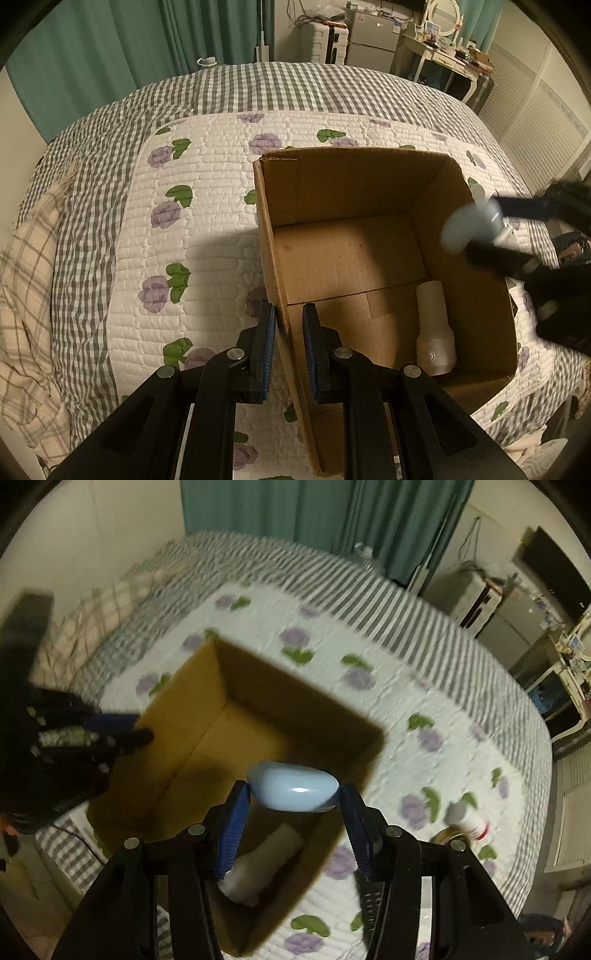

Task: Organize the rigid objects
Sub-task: 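Carry the blue earbud case into the box and release it, then grasp the black TV remote with the right gripper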

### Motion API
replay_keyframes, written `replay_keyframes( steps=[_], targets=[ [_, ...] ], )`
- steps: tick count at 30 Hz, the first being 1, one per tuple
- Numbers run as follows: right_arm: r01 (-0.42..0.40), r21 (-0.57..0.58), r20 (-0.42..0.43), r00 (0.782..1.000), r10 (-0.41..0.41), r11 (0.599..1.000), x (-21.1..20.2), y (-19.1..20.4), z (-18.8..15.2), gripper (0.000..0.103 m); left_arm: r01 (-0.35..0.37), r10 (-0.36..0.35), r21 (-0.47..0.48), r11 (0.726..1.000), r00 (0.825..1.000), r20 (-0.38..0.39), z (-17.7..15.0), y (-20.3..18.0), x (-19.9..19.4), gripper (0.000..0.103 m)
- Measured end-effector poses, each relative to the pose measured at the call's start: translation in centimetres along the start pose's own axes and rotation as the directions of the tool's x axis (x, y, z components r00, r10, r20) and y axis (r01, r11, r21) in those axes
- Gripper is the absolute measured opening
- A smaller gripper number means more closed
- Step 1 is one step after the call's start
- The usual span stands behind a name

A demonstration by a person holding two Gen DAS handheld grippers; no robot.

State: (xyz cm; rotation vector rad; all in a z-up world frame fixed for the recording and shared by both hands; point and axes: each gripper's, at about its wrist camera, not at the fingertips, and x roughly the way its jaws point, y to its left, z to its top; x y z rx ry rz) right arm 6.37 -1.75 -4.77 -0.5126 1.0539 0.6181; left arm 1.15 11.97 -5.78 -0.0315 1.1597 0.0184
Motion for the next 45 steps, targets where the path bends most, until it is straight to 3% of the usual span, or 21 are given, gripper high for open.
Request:
replay_keyframes(
  steps=[11, 21, 22, 24, 27, 31, 37, 45],
  targets=[
    [0.005, -0.051, -0.095, 0.995, -0.01, 0.999, 5.8, 2.2, -2.7, 0.05, 0.017, -0.017, -0.005, 1.0, 1.0, 0.005, 0.0, 0.0, -0.1, 0.015],
    [0.042, -0.07, -0.078, 0.996, -0.047, 0.997, 5.9, 3.1, -3.6, 0.051, 0.013, -0.013, -0.008, 1.0, 1.0, 0.003, 0.1, 0.0, -0.1, 0.015],
    [0.056, -0.065, -0.07, 0.996, -0.061, 0.996, 5.6, 3.1, -3.5, 0.055, 0.014, -0.014, -0.01, 1.0, 1.0, 0.003, 0.1, -0.1, -0.1, 0.015],
    [0.061, -0.051, -0.039, 0.997, -0.063, 0.997, 4.6, 2.7, -3.3, 0.074, 0.011, -0.011, -0.01, 1.0, 1.0, 0.002, 0.1, 0.0, 0.0, 0.015],
    [0.06, -0.026, -0.004, 0.998, -0.06, 0.998, 2.8, 2.1, -2.8, 0.077, 0.009, -0.009, -0.01, 1.0, 1.0, 0.004, 0.1, -0.1, -0.1, 0.015],
    [0.06, 0.037, 0.049, 0.997, -0.061, 0.998, -0.6, -0.3, -2.4, 0.08, 0.009, -0.009, -0.012, 1.0, 1.0, 0.004, 0.1, 0.0, -0.1, 0.015],
    [0.117, 0.168, 0.128, 0.982, -0.14, 0.979, -5.6, -6.1, -3.5, 0.08, 0.002, -0.002, -0.01, 1.0, 1.0, 0.005, 0.0, -0.1, -0.1, 0.015],
    [0.194, 0.396, 0.131, 0.955, -0.265, 0.897, -8.5, -15.6, -7.2, 0.08, -0.009, 0.009, -0.008, 1.0, 1.0, 0.002, -0.1, -0.3, 0.0, 0.015]
  ],
)
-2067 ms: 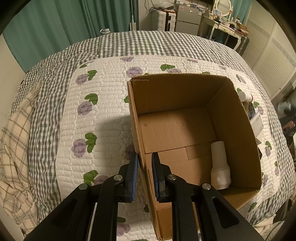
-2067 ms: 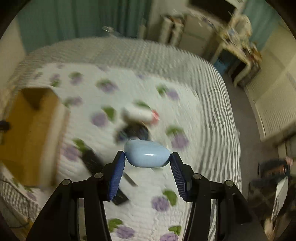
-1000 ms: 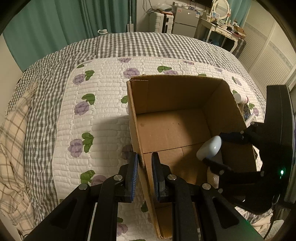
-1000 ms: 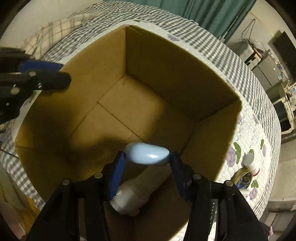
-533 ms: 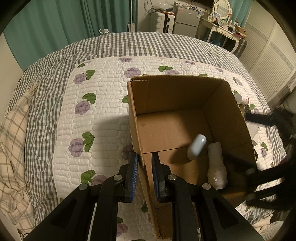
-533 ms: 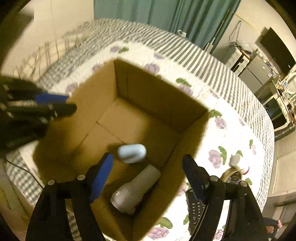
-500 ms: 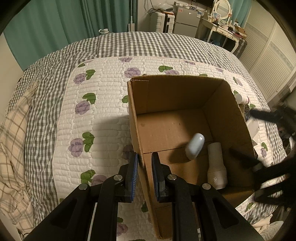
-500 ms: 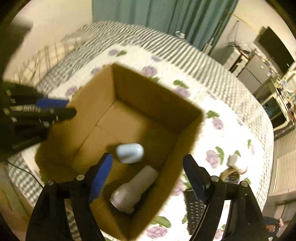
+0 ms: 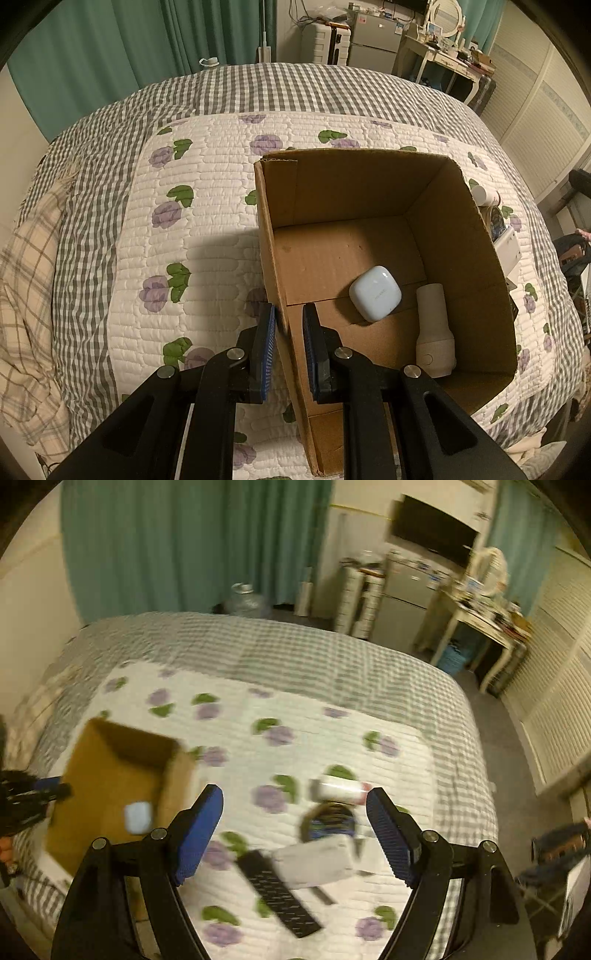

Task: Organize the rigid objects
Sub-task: 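Grasp the black TV remote with the right gripper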

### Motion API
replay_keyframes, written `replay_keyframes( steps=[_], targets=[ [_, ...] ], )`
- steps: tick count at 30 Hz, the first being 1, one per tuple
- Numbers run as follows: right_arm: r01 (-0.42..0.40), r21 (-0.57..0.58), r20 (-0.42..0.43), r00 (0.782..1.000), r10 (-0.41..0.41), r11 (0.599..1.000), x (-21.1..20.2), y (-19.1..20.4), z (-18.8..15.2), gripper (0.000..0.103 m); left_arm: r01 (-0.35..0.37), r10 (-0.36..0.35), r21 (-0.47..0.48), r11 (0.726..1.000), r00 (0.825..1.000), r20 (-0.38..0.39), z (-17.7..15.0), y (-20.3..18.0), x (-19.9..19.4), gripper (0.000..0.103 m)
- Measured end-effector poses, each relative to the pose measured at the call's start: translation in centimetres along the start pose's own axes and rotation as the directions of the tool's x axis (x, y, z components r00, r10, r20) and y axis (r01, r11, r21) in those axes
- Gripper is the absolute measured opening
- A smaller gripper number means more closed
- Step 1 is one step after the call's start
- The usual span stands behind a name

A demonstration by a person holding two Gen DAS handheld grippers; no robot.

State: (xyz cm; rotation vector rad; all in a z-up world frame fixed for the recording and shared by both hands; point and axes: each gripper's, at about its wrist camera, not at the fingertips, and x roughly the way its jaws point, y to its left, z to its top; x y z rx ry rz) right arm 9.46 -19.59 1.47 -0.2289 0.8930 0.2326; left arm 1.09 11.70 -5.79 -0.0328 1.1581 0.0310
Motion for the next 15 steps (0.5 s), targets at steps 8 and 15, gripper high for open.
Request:
replay_keyframes(
  steps=[8, 15],
  targets=[
    [0.13, 0.104, -0.135, 0.984, -0.116, 0.986, 5.5, -7.1, -5.0, 0.08, -0.004, 0.004, 0.002, 1.0, 1.0, -0.002, 0.0, 0.1, 0.1, 0.015],
    [0.167, 0.141, -0.291, 0.949, -0.121, 0.976, 10.6, -10.4, -10.2, 0.08, -0.005, 0.005, 0.001, 1.0, 1.0, -0.009, -0.1, 0.1, 0.2, 0.015]
  ],
)
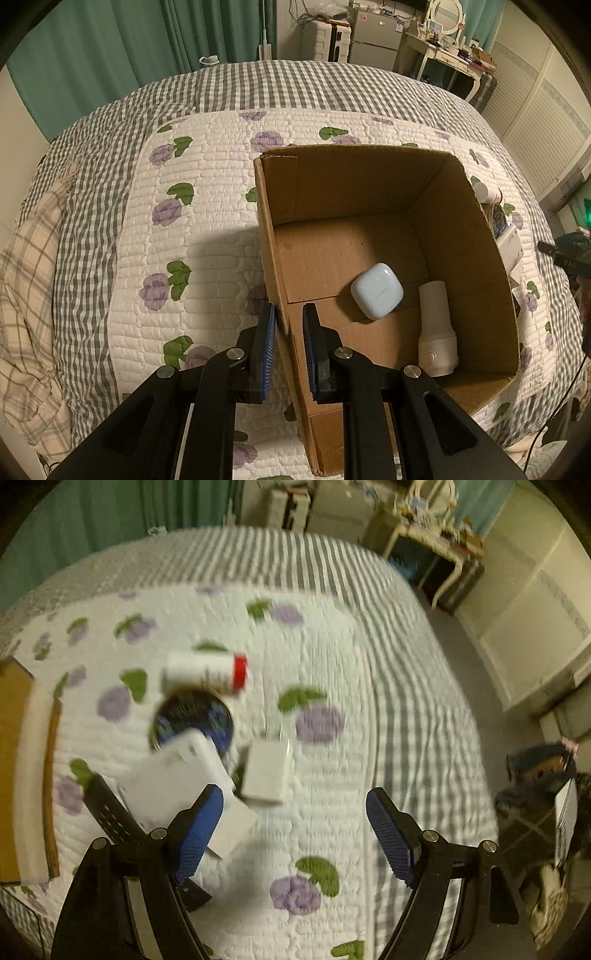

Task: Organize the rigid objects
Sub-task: 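Grasp the black TV remote with the right gripper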

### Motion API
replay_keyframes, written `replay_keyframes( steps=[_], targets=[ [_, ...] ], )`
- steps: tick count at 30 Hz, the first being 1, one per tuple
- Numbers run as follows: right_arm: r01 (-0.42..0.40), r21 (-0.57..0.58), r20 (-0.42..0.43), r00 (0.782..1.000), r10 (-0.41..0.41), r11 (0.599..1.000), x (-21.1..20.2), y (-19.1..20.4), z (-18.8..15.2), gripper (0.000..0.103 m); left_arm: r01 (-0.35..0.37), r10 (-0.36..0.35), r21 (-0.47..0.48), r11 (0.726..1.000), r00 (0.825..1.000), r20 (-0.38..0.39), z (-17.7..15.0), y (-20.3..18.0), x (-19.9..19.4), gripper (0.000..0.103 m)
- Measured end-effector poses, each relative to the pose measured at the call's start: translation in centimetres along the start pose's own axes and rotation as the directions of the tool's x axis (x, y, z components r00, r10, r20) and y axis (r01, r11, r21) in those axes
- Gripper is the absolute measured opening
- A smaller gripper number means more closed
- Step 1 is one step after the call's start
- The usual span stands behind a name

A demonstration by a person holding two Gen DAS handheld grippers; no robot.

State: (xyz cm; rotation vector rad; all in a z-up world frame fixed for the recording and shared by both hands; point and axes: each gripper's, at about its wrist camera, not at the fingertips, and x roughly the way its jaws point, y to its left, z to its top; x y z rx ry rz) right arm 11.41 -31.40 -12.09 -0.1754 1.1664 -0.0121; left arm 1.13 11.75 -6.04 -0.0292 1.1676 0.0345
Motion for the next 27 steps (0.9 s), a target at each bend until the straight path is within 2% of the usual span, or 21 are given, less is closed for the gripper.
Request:
replay_keyframes(
  steps=[3, 7, 12, 17, 23, 25, 27],
  targets=[
    [-0.035, 0.006, -0.033, 0.999, 0.036, 0.999, 1.1, 0.3, -0.8, 0.08, -0.006, 0.006, 0.003, 1.0, 1.0, -0.003, -0.1, 0.0, 0.1, 0.015],
    [-0.084, -0.03, -0.069, 0.994, 0.082, 0.996, 2.0, 2.5, -1.5, 0.08, -0.003, 0.003, 0.002, 1.0, 1.0, -0.003, -0.1, 0.0, 0.2, 0.015],
    [-0.178, -0.199, -0.105, 0.982, 0.16, 0.964, 1.5, 7.6, -3.0, 0.08, -0.002, 0.002, 0.002, 1.0, 1.0, -0.006, 0.0, 0.0, 0.2, 0.015],
    [-0.171, -0.292, -0.142, 0.981, 0.134, 0.941, 2.2, 10.8, -4.6, 0.08, -0.003, 0.003, 0.008, 1.0, 1.0, -0.005, -0.2, 0.1, 0.2, 0.015],
    [-0.126, -0.368, -0.14, 0.987, 0.079, 0.921, 2.8, 12.9, -5.8, 0.079, -0.002, 0.002, 0.007, 1.0, 1.0, -0.005, -0.2, 0.1, 0.3, 0.015],
    [-0.11, -0.369, -0.131, 0.989, 0.065, 0.923, 3.0, 13.3, -6.0, 0.074, -0.001, 0.001, 0.007, 1.0, 1.0, -0.005, -0.2, 0.1, 0.3, 0.015],
    [-0.109, -0.359, -0.129, 0.989, 0.066, 0.927, 3.2, 13.6, -6.0, 0.065, -0.001, 0.001, 0.006, 1.0, 1.0, -0.006, -0.2, 0.1, 0.3, 0.015]
  ],
)
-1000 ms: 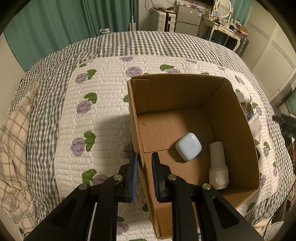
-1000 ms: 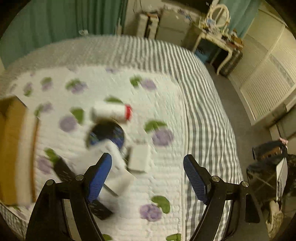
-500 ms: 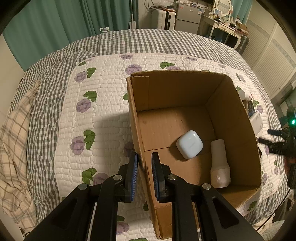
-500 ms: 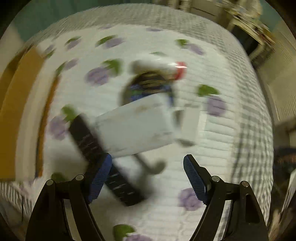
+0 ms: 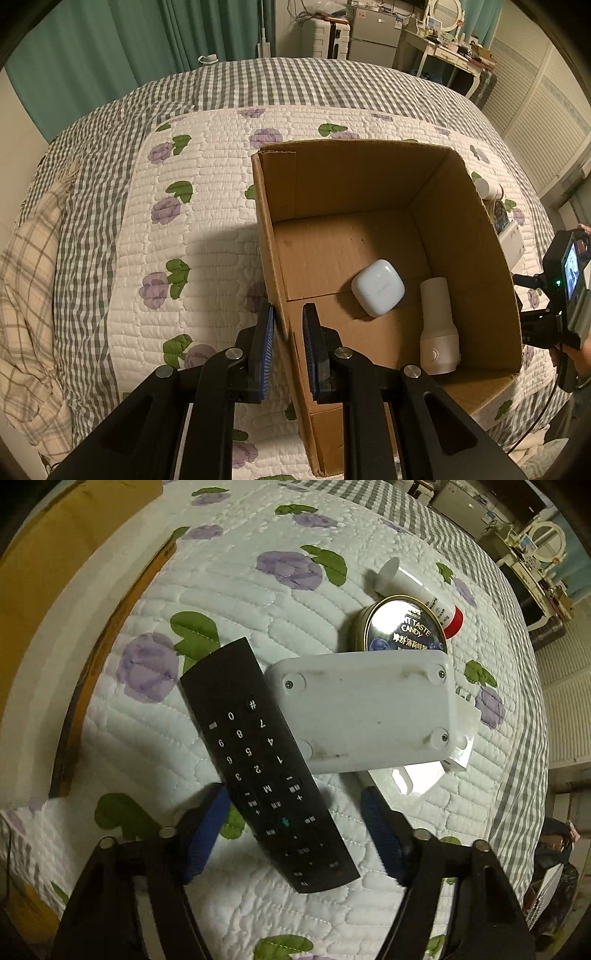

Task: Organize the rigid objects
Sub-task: 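Grasp the black TV remote with the right gripper, then carry the black remote into the box and release it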

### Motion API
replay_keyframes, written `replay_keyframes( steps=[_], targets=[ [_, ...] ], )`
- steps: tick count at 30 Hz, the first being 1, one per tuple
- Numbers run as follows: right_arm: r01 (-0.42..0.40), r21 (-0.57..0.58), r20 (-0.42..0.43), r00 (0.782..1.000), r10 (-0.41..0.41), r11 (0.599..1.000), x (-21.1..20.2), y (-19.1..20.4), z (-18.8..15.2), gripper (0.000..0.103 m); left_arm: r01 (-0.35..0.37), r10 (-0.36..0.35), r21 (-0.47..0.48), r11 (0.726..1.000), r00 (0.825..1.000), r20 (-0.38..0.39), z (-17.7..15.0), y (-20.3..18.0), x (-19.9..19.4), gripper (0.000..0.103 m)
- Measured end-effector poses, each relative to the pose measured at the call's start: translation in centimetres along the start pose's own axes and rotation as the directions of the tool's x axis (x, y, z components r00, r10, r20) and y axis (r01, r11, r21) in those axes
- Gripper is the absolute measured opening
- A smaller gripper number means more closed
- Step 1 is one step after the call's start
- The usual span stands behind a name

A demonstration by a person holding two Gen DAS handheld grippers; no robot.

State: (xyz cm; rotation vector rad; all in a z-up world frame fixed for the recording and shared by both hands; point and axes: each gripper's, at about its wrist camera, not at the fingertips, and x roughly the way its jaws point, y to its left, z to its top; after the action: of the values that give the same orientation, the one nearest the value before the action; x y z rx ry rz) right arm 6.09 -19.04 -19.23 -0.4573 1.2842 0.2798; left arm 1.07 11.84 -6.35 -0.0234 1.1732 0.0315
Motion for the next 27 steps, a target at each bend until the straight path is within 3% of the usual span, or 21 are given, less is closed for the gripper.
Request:
replay_keyframes(
  steps=[3, 6, 9, 18, 19, 21, 27],
  targets=[
    [-0.012, -0.017, 0.004, 1.0, 0.012, 1.0, -0.1, 0.7, 0.0, 0.054, -0.001, 0.001, 0.0, 1.0, 1.0, 0.0, 0.0, 0.0, 0.0, 0.015],
    [0.026, -0.057, 0.022, 0.999, -0.025, 0.998, -0.6, 1.6, -0.4, 0.05, -0.001, 0.001, 0.0, 1.0, 1.0, 0.0, 0.0, 0.0, 0.0, 0.015],
    [0.007, -0.043, 0.044, 0.999, -0.005, 0.999, -1.4, 1.8, -0.6, 0.045, 0.0, 0.0, 0.002, 1.0, 1.0, 0.0, 0.0, 0.0, 0.0, 0.015],
    [-0.044, -0.033, 0.153, 0.987, 0.049, 0.998, -7.2, 1.4, 1.5, 0.04, 0.003, -0.003, -0.003, 1.0, 1.0, -0.001, 0.1, 0.0, 0.0, 0.015],
    [-0.043, -0.04, 0.172, 0.984, 0.049, 0.998, -8.1, 1.3, 2.0, 0.037, 0.003, -0.003, -0.003, 1.0, 1.0, -0.001, 0.1, 0.0, 0.0, 0.015],
    [-0.043, -0.056, 0.207, 0.977, 0.054, 0.997, -10.0, 1.8, 2.7, 0.018, 0.003, -0.003, -0.003, 1.0, 1.0, -0.001, 0.1, 0.0, 0.0, 0.015],
    [-0.012, -0.096, 0.245, 0.969, 0.036, 0.995, -13.2, 2.5, 5.2, 0.017, 0.008, -0.008, -0.006, 1.0, 1.0, -0.001, 0.2, 0.0, 0.1, 0.015]
  ],
)
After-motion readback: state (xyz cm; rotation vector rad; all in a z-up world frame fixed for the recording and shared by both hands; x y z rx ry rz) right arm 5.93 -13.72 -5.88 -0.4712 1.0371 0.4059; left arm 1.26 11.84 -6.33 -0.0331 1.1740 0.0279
